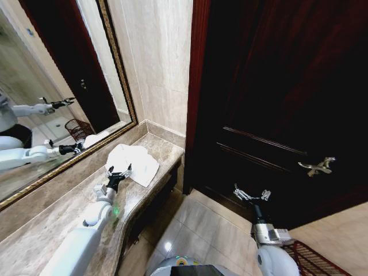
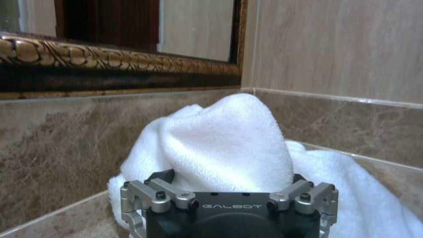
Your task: Discard the used towel into the hamper.
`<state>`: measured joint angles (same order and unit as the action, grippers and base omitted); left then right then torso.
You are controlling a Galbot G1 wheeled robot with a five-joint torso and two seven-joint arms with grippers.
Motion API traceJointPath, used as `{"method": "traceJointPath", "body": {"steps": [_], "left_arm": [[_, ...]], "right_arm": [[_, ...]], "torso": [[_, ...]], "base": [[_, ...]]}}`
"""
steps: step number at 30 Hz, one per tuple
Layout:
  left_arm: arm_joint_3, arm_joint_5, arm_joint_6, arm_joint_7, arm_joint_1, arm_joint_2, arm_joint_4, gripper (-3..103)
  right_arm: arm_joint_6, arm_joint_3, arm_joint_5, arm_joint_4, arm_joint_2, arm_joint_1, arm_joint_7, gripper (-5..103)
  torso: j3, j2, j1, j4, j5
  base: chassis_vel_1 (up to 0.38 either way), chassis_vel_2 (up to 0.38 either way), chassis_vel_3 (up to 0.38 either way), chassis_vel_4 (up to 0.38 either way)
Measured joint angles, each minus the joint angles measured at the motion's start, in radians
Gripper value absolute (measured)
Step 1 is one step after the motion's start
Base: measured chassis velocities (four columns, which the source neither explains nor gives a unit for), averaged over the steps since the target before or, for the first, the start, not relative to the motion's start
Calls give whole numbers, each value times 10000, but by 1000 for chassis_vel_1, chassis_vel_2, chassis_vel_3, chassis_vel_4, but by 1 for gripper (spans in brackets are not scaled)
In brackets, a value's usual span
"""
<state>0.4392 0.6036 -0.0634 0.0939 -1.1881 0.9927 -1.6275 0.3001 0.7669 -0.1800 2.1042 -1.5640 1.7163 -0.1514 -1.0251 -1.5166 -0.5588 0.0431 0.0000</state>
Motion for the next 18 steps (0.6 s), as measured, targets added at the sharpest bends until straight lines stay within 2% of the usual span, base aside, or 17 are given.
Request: {"method": "traceJointPath", "body": {"steps": [1, 4, 6, 9, 10, 12, 13, 14, 15, 17, 18], "left_arm": [[-68, 17, -8, -2, 104, -7, 130, 102], [-204, 64, -181, -195, 350, 41, 479, 92], [-217, 64, -263, -277, 386, 60, 546, 92], [-206, 57, -544, -524, 378, 206, 645, 76], [-206, 57, -544, -524, 378, 206, 645, 76], [-173, 54, -670, -580, 310, 249, 635, 66], [-163, 53, -708, -600, 293, 256, 628, 66], [-146, 52, -794, -643, 260, 261, 610, 55], [-146, 52, -794, -643, 260, 261, 610, 55], [-121, 55, -913, -677, 231, 261, 577, 43], [-121, 55, -913, -677, 231, 261, 577, 43]], "right_arm": [[11, 10, 5, -26, -10, -1, 0, 100], [46, 43, 16, -67, -22, 18, 0, 100], [53, 52, 17, -78, -22, 26, 0, 100], [72, 57, 22, -108, -23, 40, -12, 100], [72, 57, 22, -108, -23, 40, -12, 100], [72, 30, 22, -112, -23, 42, -87, 100], [75, 23, 22, -114, -23, 42, -110, 100], [89, 9, 22, -121, -23, 41, -147, 100], [89, 9, 22, -121, -23, 41, -147, 100], [111, 1, 16, -133, -21, 43, -199, 100], [111, 1, 16, -133, -21, 43, -199, 100]], "torso": [[0, 0, 0, 0, 0], [0, 0, 0, -1, 0], [0, 0, 0, -1, -1], [0, 0, 0, -2, -1], [0, 0, 0, -2, -1], [0, 0, 0, -1, -1], [0, 0, 0, -1, 0], [0, 0, 0, 0, -1], [0, 0, 0, 0, -1], [0, 0, 0, -1, 0], [0, 0, 0, -1, 0]], "base": [[0, 0, 0, 0], [0, 0, 0, 0], [0, 0, 0, 0], [0, 0, 0, 0], [0, 0, 0, 0], [0, 0, 0, 0], [0, 0, 0, 0], [0, 0, 0, 0], [0, 0, 0, 0], [0, 0, 0, 0], [0, 0, 0, 0]]}}
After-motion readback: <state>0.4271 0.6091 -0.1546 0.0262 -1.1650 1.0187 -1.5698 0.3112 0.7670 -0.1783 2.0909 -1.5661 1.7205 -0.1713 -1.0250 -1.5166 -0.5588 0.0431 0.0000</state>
